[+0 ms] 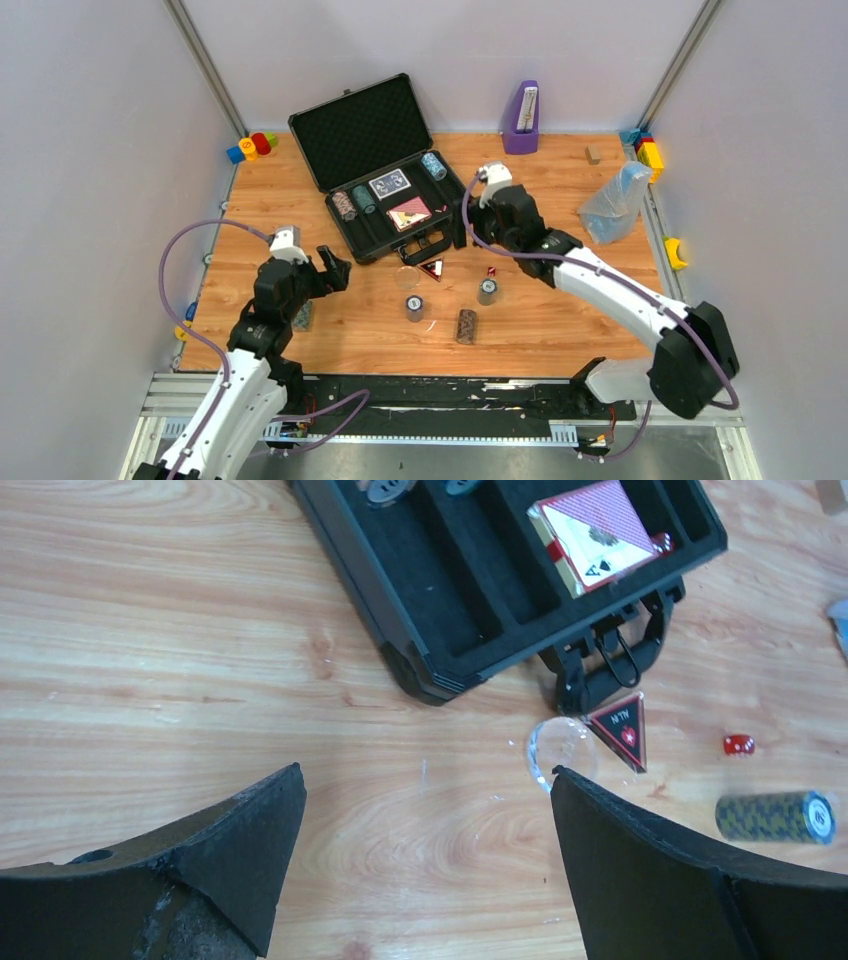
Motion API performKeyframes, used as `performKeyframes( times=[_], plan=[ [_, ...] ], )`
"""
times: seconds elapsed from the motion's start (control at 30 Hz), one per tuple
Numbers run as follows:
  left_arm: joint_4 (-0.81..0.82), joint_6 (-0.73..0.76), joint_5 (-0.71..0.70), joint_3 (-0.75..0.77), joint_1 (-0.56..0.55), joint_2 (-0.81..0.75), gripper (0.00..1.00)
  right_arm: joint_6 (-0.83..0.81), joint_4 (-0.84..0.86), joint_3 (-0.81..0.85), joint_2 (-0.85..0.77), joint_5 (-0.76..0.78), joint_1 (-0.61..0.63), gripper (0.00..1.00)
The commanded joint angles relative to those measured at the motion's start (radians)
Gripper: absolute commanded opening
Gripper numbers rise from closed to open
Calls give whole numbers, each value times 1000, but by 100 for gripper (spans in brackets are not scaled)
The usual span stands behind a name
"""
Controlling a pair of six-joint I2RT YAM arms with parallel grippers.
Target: Pack up texas hold em set
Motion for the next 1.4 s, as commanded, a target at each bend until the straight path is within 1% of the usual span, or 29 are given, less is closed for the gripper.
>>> performKeyframes(
  times=[0.0, 0.03, 0.07, 0.13, 0.23, 0.3, 0.33, 0.43, 0.53, 0.7, 0.83, 0.9, 0.97, 1.0, 1.03, 1.07, 1.1, 1.13, 1.2, 1.23, 1.27, 1.3, 1.37],
  plan=[
    [90, 46, 131, -5, 4, 22, 100, 51, -44, -168, -159, 51, 7, 82],
    [123, 57, 161, -11, 3, 29, 100, 64, -44, -202, -193, 58, 6, 82],
    [140, 60, 225, -13, 3, 48, 99, 77, -44, -229, -223, 65, 5, 82],
    [181, 55, 289, -5, 3, 88, 97, 94, -44, -272, -278, 85, 4, 81],
    [228, 32, 327, 23, 2, 157, 94, 96, -34, -304, -331, 122, 2, 80],
    [265, 17, 364, 55, -5, 246, 92, 90, -25, -310, -344, 140, 2, 80],
    [268, 13, 367, 91, -18, 270, 92, 85, -21, -309, -345, 148, 1, 80],
    [241, 10, 361, 175, -46, 412, 92, 83, -8, -310, -335, 192, 1, 80],
    [205, 13, 328, 272, -64, 527, 92, 92, -5, -311, -327, 231, 0, 80],
    [104, 35, 288, 413, -70, 750, 94, 137, 9, -336, -359, 225, -2, 80],
    [28, 62, 274, 528, -70, 858, 93, 130, 27, -361, -398, 228, -4, 81],
    [7, 76, 276, 568, -71, 890, 85, 132, 33, -372, -416, 223, -4, 81],
    [-24, 97, 267, 611, -72, 921, 60, 136, 47, -385, -427, 208, -4, 81],
    [-45, 106, 261, 639, -72, 931, 54, 139, 55, -391, -429, 200, -4, 81],
    [-53, 110, 247, 667, -72, 955, 43, 140, 61, -397, -431, 195, -4, 80],
    [-68, 113, 238, 679, -72, 980, 37, 142, 65, -401, -431, 191, -4, 80],
    [-76, 116, 222, 701, -72, 992, 28, 142, 66, -401, -430, 189, -3, 80],
    [-77, 116, 215, 712, -72, 1018, 25, 142, 66, -402, -428, 186, -4, 80],
    [-73, 116, 209, 739, -72, 1060, 16, 141, 70, -403, -426, 182, -4, 80],
    [-80, 115, 212, 764, -72, 1078, 7, 141, 71, -404, -425, 178, -4, 80],
    [-88, 115, 210, 780, -72, 1115, 3, 141, 73, -404, -423, 176, -4, 80],
    [-109, 115, 202, 814, -72, 1133, 0, 141, 74, -404, -422, 174, -3, 80],
    [-143, 113, 172, 860, -72, 1184, 0, 141, 74, -404, -423, 169, -4, 80]
  ],
)
